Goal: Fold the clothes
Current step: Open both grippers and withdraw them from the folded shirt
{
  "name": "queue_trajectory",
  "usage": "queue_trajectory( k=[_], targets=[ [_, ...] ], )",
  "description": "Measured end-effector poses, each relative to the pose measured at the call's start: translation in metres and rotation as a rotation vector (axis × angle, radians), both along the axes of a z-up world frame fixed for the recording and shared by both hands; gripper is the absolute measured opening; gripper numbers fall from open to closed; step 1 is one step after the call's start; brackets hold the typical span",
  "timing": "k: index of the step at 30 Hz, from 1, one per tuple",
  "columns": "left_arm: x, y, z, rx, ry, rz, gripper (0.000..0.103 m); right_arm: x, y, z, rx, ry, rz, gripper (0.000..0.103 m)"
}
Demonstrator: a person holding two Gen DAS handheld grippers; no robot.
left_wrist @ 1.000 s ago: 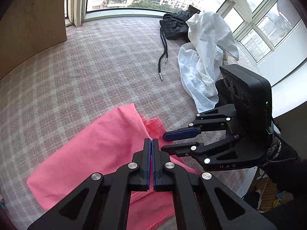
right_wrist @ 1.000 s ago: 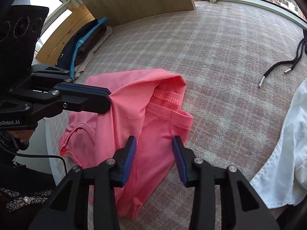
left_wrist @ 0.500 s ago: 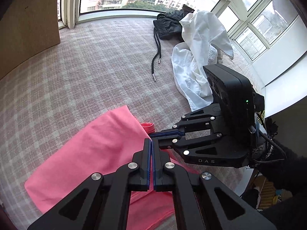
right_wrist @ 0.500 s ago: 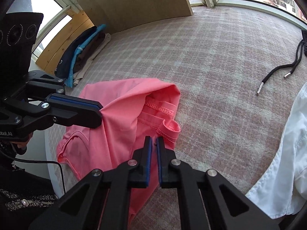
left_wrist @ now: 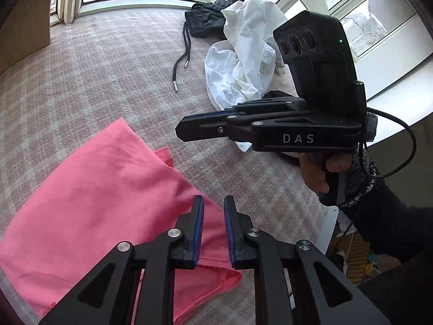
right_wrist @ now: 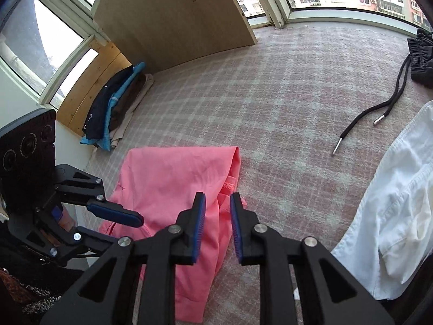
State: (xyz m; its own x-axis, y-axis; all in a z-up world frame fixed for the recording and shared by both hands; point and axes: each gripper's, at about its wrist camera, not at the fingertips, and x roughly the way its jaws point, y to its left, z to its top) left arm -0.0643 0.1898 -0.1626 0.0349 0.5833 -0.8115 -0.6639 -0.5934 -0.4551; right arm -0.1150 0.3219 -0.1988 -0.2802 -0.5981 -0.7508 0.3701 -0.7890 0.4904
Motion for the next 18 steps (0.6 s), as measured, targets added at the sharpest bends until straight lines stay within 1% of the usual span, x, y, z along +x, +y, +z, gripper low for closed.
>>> queue_trajectory(
  k=[2,3,4,5,7,8,9,11,12,13,14,15,17,18],
  targets=[
    [0.005,-0.028,0.016,-0.022,0.07,0.046,0.025,-0.001,-0.017,-0.009,0.038,-0.01,0.045,0.025],
    [0.006,-0.047,0.019,-0.039,0.088,0.079,0.025,-0.001,-0.026,-0.014,0.081,-0.012,0.066,0.025],
    [0.006,-0.066,0.018,-0.057,0.087,0.121,0.025,0.001,-0.029,-0.019,0.182,-0.007,0.067,0.021],
    [0.006,-0.086,0.017,-0.075,0.086,0.164,0.025,0.003,-0.025,-0.016,0.194,-0.012,0.053,0.011],
    [0.006,-0.122,0.013,-0.096,0.082,0.255,0.025,0.007,-0.016,-0.009,0.207,-0.017,0.026,0.012],
    [0.007,-0.139,0.009,-0.099,0.079,0.302,0.025,0.01,-0.012,0.002,0.17,0.009,0.013,0.012],
    [0.007,-0.156,0.006,-0.102,0.075,0.349,0.025,0.011,-0.013,0.012,0.158,0.04,0.004,0.012],
    [0.008,-0.189,-0.001,-0.108,0.068,0.444,0.025,0.009,-0.022,0.023,0.16,0.07,0.007,0.013],
    [0.008,-0.206,-0.005,-0.111,0.064,0.491,0.025,0.006,-0.027,0.023,0.167,0.07,0.007,0.014],
    [0.009,-0.214,-0.01,-0.099,0.056,0.525,0.025,0.004,-0.031,0.023,0.179,0.065,0.004,0.025],
    [0.009,-0.219,-0.016,-0.09,0.045,0.553,0.028,0.003,-0.031,0.018,0.204,0.043,-0.017,0.037],
    [0.01,-0.222,-0.022,-0.085,0.03,0.575,0.033,0.004,-0.03,0.013,0.226,0.019,-0.04,0.04],
    [0.012,-0.221,-0.033,-0.073,0.003,0.59,0.036,0.01,-0.018,0.003,0.224,-0.041,-0.092,0.04],
    [0.012,-0.219,-0.037,-0.067,-0.01,0.593,0.036,0.014,-0.013,-0.003,0.205,-0.074,-0.119,0.04]
  ],
)
